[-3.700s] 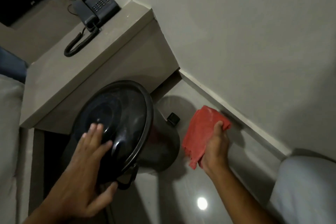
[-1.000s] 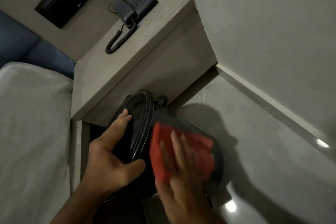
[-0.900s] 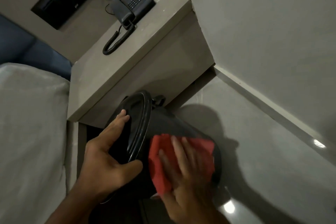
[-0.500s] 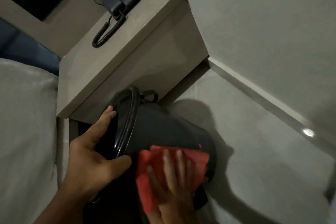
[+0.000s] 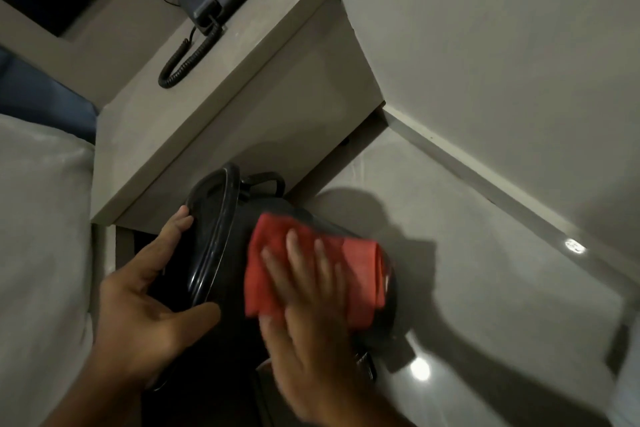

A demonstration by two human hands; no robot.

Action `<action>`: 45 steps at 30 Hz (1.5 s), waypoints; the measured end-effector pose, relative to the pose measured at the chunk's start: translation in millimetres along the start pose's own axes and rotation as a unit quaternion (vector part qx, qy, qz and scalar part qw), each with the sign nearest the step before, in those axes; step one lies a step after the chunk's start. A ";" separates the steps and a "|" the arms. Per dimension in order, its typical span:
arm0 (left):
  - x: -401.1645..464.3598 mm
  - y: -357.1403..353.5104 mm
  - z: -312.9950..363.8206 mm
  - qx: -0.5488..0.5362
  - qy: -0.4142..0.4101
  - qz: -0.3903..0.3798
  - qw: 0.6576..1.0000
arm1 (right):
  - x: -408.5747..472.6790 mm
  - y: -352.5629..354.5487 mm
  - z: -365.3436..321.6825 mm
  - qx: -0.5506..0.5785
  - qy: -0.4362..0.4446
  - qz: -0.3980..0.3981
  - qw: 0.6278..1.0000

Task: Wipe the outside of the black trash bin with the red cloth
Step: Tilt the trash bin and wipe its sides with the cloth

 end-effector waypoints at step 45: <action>72.3 -115.6 76.3 0.004 0.022 0.035 0.999 | -6.7 83.4 142.5 0.181 -0.252 0.149 0.939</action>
Point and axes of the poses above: each hand's wrist, its own x-axis towards the middle knuckle, its own y-axis out of the back of the hand, z = x × y, the point moved 6 cm from there along x, towards the middle knuckle, and after that the axes turned 9 degrees about z, right-handed, at the moved point
